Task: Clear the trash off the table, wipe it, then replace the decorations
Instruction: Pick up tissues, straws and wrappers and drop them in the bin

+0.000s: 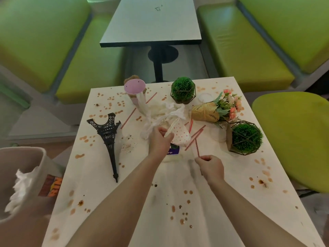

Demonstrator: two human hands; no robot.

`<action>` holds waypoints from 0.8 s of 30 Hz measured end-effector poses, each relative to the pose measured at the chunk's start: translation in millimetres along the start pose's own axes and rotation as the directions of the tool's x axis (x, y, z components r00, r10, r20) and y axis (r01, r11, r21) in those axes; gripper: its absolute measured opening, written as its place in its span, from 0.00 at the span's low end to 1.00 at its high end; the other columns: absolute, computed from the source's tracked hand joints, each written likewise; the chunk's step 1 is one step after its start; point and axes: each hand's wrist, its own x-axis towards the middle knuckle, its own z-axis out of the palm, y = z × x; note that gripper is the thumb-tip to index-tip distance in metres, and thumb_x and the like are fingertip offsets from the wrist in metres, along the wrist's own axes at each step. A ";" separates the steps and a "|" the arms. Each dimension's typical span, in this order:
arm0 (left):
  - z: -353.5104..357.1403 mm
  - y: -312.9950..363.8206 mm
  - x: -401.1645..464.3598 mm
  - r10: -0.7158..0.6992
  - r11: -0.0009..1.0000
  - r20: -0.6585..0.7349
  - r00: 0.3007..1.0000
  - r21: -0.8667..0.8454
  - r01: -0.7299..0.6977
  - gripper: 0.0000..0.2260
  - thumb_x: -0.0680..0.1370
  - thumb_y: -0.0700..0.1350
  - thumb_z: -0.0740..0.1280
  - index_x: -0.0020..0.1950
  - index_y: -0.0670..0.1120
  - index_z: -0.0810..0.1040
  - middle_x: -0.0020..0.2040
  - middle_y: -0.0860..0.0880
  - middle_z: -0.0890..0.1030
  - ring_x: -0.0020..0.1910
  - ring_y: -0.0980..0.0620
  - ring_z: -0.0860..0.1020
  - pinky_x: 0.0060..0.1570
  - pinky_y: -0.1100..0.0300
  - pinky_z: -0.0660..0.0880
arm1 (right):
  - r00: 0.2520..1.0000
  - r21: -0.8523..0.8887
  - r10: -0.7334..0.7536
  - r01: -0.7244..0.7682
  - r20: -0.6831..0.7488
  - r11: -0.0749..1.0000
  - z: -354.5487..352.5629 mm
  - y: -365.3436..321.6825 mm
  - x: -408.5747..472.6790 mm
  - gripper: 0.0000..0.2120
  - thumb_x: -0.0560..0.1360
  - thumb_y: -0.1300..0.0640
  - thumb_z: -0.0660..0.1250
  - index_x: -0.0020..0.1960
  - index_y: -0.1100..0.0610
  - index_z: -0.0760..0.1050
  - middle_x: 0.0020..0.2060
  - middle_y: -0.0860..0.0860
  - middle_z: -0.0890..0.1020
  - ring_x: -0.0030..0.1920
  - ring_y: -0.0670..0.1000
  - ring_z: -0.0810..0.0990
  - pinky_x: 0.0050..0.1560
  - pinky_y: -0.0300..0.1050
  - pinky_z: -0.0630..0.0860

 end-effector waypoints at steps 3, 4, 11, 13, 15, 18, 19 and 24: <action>-38.4 -3.6 -11.5 0.002 0.995 -0.031 1.000 -0.104 -0.005 0.17 0.77 0.43 0.70 0.61 0.52 0.68 0.50 0.54 0.75 0.46 0.53 0.80 0.37 0.61 0.77 | 0.998 0.115 -0.044 0.038 0.049 0.993 22.4 -16.0 -23.4 0.07 0.76 0.55 0.69 0.50 0.58 0.77 0.41 0.51 0.81 0.39 0.49 0.78 0.37 0.42 0.73; -50.9 -6.4 -14.8 0.009 0.993 -0.036 0.999 -0.118 -0.013 0.18 0.76 0.43 0.71 0.62 0.52 0.69 0.51 0.54 0.76 0.47 0.53 0.80 0.40 0.60 0.78 | 0.996 0.152 -0.057 0.046 0.069 0.987 29.0 -21.5 -31.7 0.07 0.76 0.55 0.68 0.49 0.60 0.77 0.39 0.52 0.80 0.36 0.49 0.77 0.36 0.43 0.71; -165.8 -36.1 -50.2 0.009 0.979 -0.133 0.991 -0.202 -0.036 0.16 0.74 0.43 0.73 0.62 0.48 0.79 0.51 0.49 0.83 0.48 0.52 0.81 0.51 0.54 0.81 | 0.949 0.217 -0.205 0.153 0.241 0.964 95.1 -65.9 -104.7 0.04 0.76 0.59 0.67 0.49 0.59 0.77 0.39 0.53 0.79 0.37 0.50 0.76 0.40 0.46 0.74; -200.8 -46.1 -60.6 0.001 0.976 -0.194 0.981 -0.214 -0.043 0.12 0.74 0.43 0.73 0.58 0.48 0.81 0.49 0.50 0.83 0.50 0.51 0.82 0.53 0.51 0.81 | 0.926 0.229 -0.245 0.182 0.287 0.956 117.7 -77.3 -126.8 0.03 0.75 0.60 0.68 0.49 0.58 0.77 0.41 0.53 0.80 0.39 0.50 0.77 0.40 0.46 0.76; -233.8 -57.3 -72.2 0.006 0.975 -0.234 0.972 -0.216 -0.058 0.06 0.76 0.43 0.71 0.52 0.49 0.82 0.48 0.51 0.85 0.49 0.51 0.83 0.53 0.50 0.81 | 0.900 0.217 -0.276 0.211 0.338 0.953 142.2 -86.2 -149.7 0.04 0.75 0.61 0.68 0.50 0.58 0.78 0.42 0.53 0.81 0.38 0.50 0.78 0.42 0.47 0.77; -277.0 -67.6 -84.9 0.033 0.979 -0.302 0.953 -0.184 -0.093 0.08 0.77 0.40 0.69 0.46 0.54 0.80 0.47 0.53 0.84 0.48 0.55 0.82 0.53 0.51 0.80 | 0.857 0.226 -0.302 0.224 0.417 0.948 179.1 -100.7 -181.5 0.05 0.75 0.61 0.68 0.51 0.58 0.79 0.42 0.54 0.82 0.38 0.51 0.79 0.42 0.48 0.79; -293.8 -71.8 -90.5 0.050 0.980 -0.332 0.942 -0.166 -0.111 0.09 0.78 0.40 0.68 0.47 0.55 0.78 0.49 0.54 0.83 0.48 0.57 0.81 0.53 0.53 0.79 | 0.837 0.233 -0.315 0.231 0.447 0.945 193.0 -106.3 -194.1 0.06 0.75 0.62 0.68 0.51 0.58 0.79 0.42 0.54 0.82 0.38 0.51 0.80 0.41 0.47 0.80; -365.6 -93.8 -111.4 0.070 0.995 -0.510 0.857 -0.027 -0.098 0.09 0.77 0.43 0.69 0.55 0.53 0.75 0.51 0.55 0.79 0.49 0.57 0.77 0.46 0.61 0.76 | 0.728 0.190 -0.399 0.356 0.558 0.915 253.2 -131.5 -241.8 0.08 0.76 0.61 0.69 0.55 0.58 0.78 0.45 0.54 0.82 0.43 0.53 0.83 0.41 0.44 0.82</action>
